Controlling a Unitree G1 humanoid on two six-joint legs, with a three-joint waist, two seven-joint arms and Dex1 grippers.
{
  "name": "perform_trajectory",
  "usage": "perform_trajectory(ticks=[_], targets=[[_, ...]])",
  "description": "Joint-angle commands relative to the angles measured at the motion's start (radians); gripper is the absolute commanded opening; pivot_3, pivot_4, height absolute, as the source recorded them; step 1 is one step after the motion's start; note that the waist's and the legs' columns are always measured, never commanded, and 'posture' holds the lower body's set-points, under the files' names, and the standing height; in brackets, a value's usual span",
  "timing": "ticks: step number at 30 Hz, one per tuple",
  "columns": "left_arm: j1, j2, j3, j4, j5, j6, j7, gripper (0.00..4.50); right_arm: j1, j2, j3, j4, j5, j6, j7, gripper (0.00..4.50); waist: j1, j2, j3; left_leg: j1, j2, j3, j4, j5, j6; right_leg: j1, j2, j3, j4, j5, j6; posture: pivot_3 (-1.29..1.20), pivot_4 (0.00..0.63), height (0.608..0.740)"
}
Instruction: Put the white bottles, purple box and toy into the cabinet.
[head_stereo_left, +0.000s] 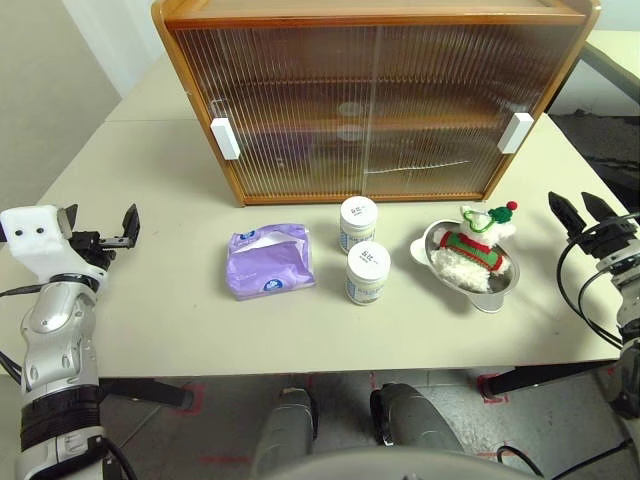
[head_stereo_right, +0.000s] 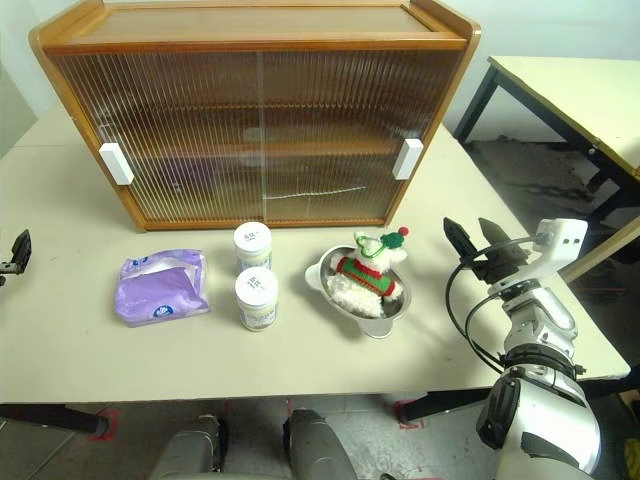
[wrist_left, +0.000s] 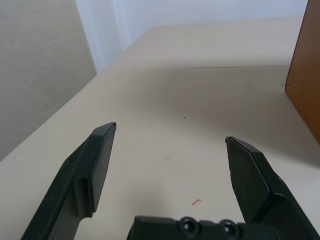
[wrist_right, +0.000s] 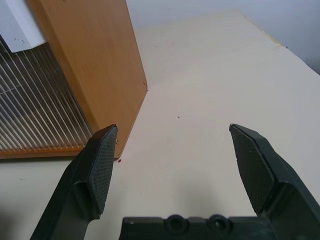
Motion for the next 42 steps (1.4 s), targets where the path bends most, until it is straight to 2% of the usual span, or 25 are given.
perform_trajectory(ticks=[1, 5, 8, 14, 20, 24, 28, 34, 42], targets=[[0.003, -0.002, -0.009, 0.000, 0.007, 0.005, 0.004, 4.50, -0.003, 0.001, 0.001, -0.009, 0.003, -0.004, 0.006, 4.47, 0.000, 0.000, 0.000, 0.000, 0.000, 0.000, 0.000, 0.000, 0.000, 0.000, 0.000, 0.000, 0.000, 0.000, 0.000, -0.15, 0.095, 0.740], [-0.002, -0.010, -0.014, -0.002, 0.009, 0.002, 0.012, 4.50, -0.017, -0.019, 0.015, -0.020, -0.002, 0.023, 0.045, 4.47, -0.001, 0.000, 0.000, 0.000, 0.000, 0.000, 0.000, 0.000, 0.000, 0.000, 0.000, 0.000, 0.000, 0.000, 0.000, -0.16, 0.097, 0.740], [-0.006, -0.009, -0.017, 0.010, 0.007, -0.003, 0.005, 4.50, -0.003, -0.035, 0.016, -0.073, 0.023, 0.071, 0.148, 4.47, 0.000, 0.000, 0.000, 0.000, 0.000, 0.000, 0.000, 0.000, 0.000, 0.000, 0.000, 0.000, 0.000, 0.000, 0.000, -0.16, 0.096, 0.740], [-0.023, 0.007, -0.019, 0.043, 0.000, -0.028, -0.022, 4.50, 0.051, -0.056, 0.059, -0.364, 0.117, 0.305, 0.377, 4.47, -0.007, 0.000, 0.000, 0.000, -0.001, 0.005, 0.001, 0.000, 0.000, 0.000, 0.003, 0.000, 0.000, 0.000, 0.000, -0.19, 0.083, 0.740], [-0.070, 0.011, 0.001, 0.046, -0.051, -0.068, -0.066, 4.50, 0.109, -0.041, 0.151, -0.715, 0.189, 0.527, 0.402, 4.47, -0.019, 0.000, 0.000, -0.002, 0.001, 0.013, 0.016, -0.005, 0.002, 0.004, 0.017, 0.000, 0.000, 0.001, -0.001, -0.20, 0.095, 0.740], [-0.058, 0.014, -0.015, -0.009, -0.095, -0.031, -0.127, 3.65, 0.170, -0.019, 0.177, -0.890, 0.225, 0.604, 0.368, 4.50, -0.030, -0.001, 0.001, 0.001, 0.003, 0.013, 0.018, -0.006, 0.002, 0.006, 0.019, 0.001, 0.000, 0.000, 0.000, -0.20, 0.101, 0.740], [-0.029, 0.024, -0.034, -0.107, -0.138, 0.008, -0.197, 2.23, 0.209, 0.002, 0.194, -0.980, 0.229, 0.606, 0.348, 4.50, -0.038, -0.002, 0.002, 0.000, 0.003, 0.014, 0.018, -0.006, 0.002, 0.005, 0.020, 0.001, 0.000, -0.002, 0.005, -0.20, 0.114, 0.740], [0.005, 0.032, -0.049, -0.276, -0.224, 0.077, -0.283, 0.03, 0.199, 0.039, 0.241, -1.008, 0.227, 0.594, 0.345, 4.50, -0.039, -0.003, 0.004, 0.000, 0.005, 0.014, 0.018, -0.006, 0.001, 0.005, 0.020, 0.002, 0.000, -0.003, 0.006, -0.15, 0.110, 0.740], [0.003, 0.047, -0.083, -0.321, -0.136, 0.135, -0.222, 0.03, 0.213, 0.069, 0.269, -1.065, 0.244, 0.596, 0.351, 4.50, -0.018, -0.002, 0.004, 0.000, 0.009, 0.013, 0.017, -0.006, 0.001, 0.003, 0.021, 0.003, 0.000, -0.004, 0.005, -0.12, 0.115, 0.740]])
